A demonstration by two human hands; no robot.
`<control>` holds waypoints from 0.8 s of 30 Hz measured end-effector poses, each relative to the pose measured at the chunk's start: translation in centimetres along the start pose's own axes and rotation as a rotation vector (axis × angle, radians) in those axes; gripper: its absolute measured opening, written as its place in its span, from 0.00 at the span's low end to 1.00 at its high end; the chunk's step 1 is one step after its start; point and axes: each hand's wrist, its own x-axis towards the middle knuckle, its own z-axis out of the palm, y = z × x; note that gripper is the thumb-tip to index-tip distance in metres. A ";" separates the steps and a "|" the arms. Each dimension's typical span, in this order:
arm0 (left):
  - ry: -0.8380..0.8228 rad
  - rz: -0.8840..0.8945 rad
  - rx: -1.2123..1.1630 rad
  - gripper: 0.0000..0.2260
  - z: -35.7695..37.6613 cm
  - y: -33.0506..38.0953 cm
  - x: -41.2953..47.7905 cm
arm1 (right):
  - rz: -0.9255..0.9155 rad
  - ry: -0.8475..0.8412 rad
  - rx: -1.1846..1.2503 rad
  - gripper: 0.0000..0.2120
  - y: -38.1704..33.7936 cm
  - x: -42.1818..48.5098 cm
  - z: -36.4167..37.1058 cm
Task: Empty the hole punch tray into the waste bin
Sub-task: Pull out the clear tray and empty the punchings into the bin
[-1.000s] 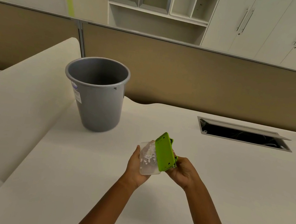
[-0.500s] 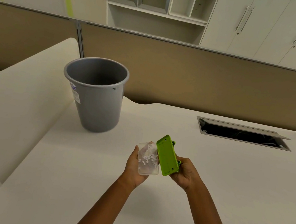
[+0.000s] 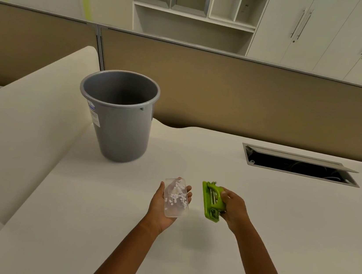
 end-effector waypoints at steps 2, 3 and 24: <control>-0.010 0.000 0.006 0.23 0.0 0.1 0.0 | -0.035 0.129 -0.153 0.14 1.1 1.0 -0.1; -0.014 0.001 0.010 0.22 0.0 0.2 0.1 | -0.052 0.174 -0.220 0.14 1.6 1.5 -0.1; 0.015 -0.016 0.023 0.22 -0.4 0.7 0.1 | -0.090 0.281 -0.501 0.13 5.3 4.3 0.3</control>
